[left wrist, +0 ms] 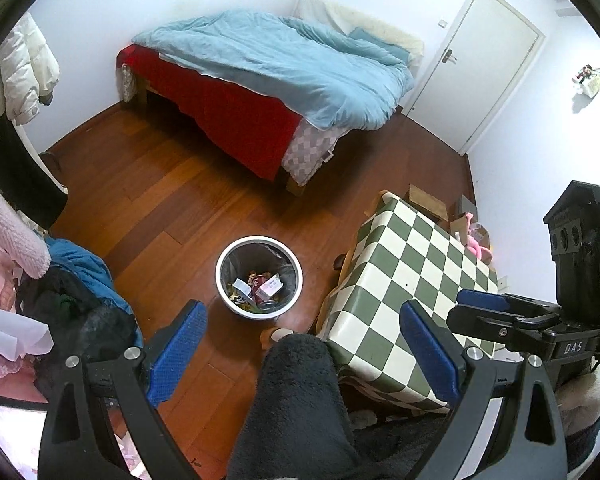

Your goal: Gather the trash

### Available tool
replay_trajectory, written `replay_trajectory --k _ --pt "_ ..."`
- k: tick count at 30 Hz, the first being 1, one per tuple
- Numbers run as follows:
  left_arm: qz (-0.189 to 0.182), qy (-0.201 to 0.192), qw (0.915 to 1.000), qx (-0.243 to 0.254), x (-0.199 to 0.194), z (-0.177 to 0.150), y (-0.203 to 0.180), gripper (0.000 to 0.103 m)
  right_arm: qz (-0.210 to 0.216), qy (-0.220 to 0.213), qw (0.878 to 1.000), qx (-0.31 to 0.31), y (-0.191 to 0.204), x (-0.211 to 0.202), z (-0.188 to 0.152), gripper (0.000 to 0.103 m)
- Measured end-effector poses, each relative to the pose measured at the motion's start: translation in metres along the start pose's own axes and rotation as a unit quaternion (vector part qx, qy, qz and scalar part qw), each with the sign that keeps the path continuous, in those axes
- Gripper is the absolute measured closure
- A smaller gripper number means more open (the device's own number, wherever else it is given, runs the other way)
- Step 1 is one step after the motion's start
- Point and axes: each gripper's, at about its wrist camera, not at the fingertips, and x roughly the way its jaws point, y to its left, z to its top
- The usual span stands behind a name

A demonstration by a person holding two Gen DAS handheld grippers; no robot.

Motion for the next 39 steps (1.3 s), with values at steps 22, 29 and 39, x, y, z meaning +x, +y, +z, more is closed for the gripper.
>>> replay_trajectory --k 22,29,39 --pt "0.001 0.003 1.0 -0.003 0.0032 -0.0005 -0.0004 0.0 -0.002 0.012 1.0 -0.008 -0.0043 0.0015 -0.0001 0.0" --pt "-0.003 0.002 1.0 -0.001 0.0022 -0.0026 -0.0041 0.0 -0.004 0.014 1.0 -0.011 -0.0027 0.0022 -0.0016 0.0" --pt "-0.01 0.004 0.9999 0.001 -0.0001 -0.0046 -0.0038 0.0 -0.006 0.016 1.0 -0.02 -0.0026 -0.0014 -0.004 0.0"
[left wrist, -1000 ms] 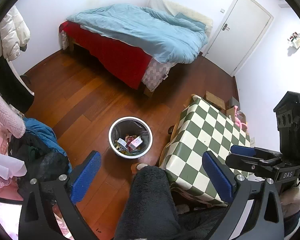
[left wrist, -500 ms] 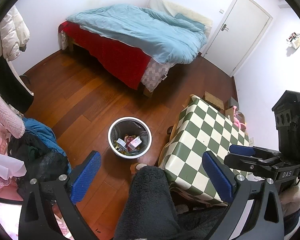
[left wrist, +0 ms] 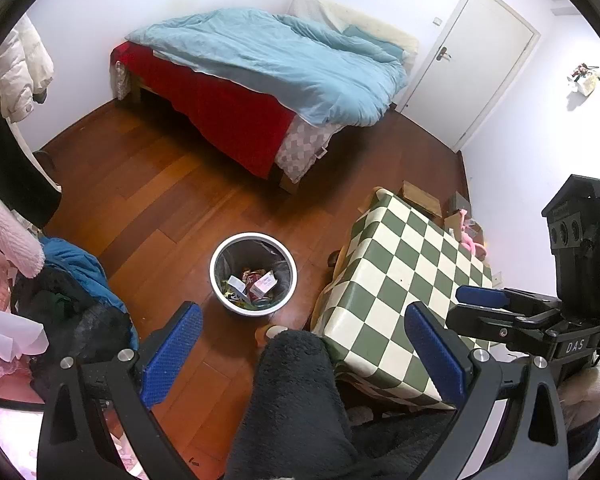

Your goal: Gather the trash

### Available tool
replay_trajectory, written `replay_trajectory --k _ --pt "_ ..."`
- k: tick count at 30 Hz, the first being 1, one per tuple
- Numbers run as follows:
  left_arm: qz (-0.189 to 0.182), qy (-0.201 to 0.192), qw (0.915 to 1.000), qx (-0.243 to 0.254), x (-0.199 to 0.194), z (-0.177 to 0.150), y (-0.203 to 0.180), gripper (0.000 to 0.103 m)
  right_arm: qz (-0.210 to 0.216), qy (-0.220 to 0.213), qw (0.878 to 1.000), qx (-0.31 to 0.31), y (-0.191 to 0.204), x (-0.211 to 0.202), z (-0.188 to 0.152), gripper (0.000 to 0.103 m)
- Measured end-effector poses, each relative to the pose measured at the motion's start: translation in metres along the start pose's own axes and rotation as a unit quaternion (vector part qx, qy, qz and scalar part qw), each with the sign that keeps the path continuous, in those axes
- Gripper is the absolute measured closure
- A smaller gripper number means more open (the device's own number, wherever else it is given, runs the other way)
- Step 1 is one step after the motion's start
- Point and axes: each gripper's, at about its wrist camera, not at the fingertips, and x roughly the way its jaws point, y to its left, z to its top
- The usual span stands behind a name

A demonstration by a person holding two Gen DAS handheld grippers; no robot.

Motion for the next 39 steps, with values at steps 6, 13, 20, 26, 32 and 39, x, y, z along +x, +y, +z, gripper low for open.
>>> replay_trajectory --k 6,13,20,26,32,39 --pt "-0.001 -0.002 1.0 -0.001 -0.001 0.001 0.0 0.0 0.0 0.001 1.0 -0.003 0.002 -0.002 -0.001 0.0" --pt "-0.002 -0.003 1.0 -0.001 -0.002 0.001 0.001 0.0 0.003 0.003 1.0 -0.005 0.004 -0.001 -0.002 0.0" --pt "-0.003 -0.005 1.0 -0.004 -0.004 0.001 0.004 0.0 0.005 0.008 1.0 -0.013 0.011 0.001 -0.002 0.0" --pt "-0.003 -0.005 1.0 -0.005 -0.006 0.0 0.006 0.0 0.005 0.009 1.0 -0.016 0.015 0.002 0.0 0.0" --pt "-0.002 -0.006 1.0 -0.006 -0.007 -0.001 0.007 0.0 0.006 0.012 1.0 -0.02 0.018 0.002 0.001 0.0" --pt "-0.002 -0.006 1.0 -0.005 -0.007 0.0 0.008 0.0 0.006 0.012 1.0 -0.021 0.019 0.002 0.001 0.0"
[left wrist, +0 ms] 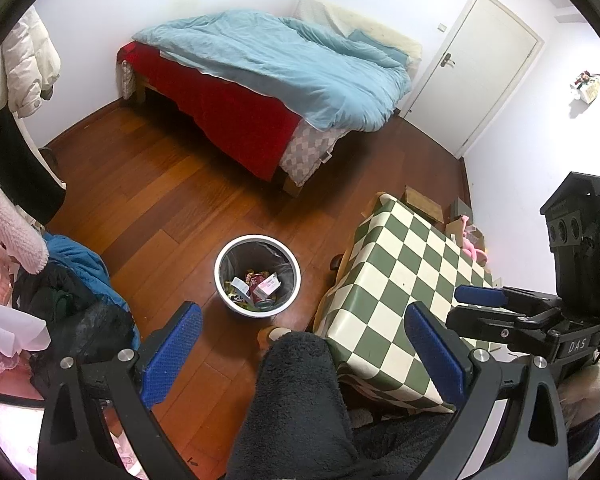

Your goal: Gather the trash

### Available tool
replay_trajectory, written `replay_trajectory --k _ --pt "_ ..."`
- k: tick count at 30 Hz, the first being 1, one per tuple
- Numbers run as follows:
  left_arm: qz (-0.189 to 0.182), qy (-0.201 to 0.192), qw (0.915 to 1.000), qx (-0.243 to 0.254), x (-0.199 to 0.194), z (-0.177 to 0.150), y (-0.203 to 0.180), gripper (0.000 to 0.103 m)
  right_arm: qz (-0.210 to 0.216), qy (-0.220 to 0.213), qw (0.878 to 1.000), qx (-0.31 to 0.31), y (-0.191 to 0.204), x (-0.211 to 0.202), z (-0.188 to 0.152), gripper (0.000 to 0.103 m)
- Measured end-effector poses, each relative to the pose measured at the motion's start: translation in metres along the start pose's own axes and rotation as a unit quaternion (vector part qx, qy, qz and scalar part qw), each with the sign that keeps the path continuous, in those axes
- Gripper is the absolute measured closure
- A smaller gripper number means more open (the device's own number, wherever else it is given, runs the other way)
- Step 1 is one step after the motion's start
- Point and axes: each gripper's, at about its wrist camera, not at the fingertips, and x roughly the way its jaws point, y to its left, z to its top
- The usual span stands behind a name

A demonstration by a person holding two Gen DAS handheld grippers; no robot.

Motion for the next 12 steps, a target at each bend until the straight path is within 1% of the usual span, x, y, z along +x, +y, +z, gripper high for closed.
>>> replay_trajectory --k 12 --pt "-0.002 -0.004 1.0 -0.001 -0.0016 0.0016 0.0006 0.0 0.0 -0.001 1.0 0.001 0.0009 0.0006 0.0008 0.0"
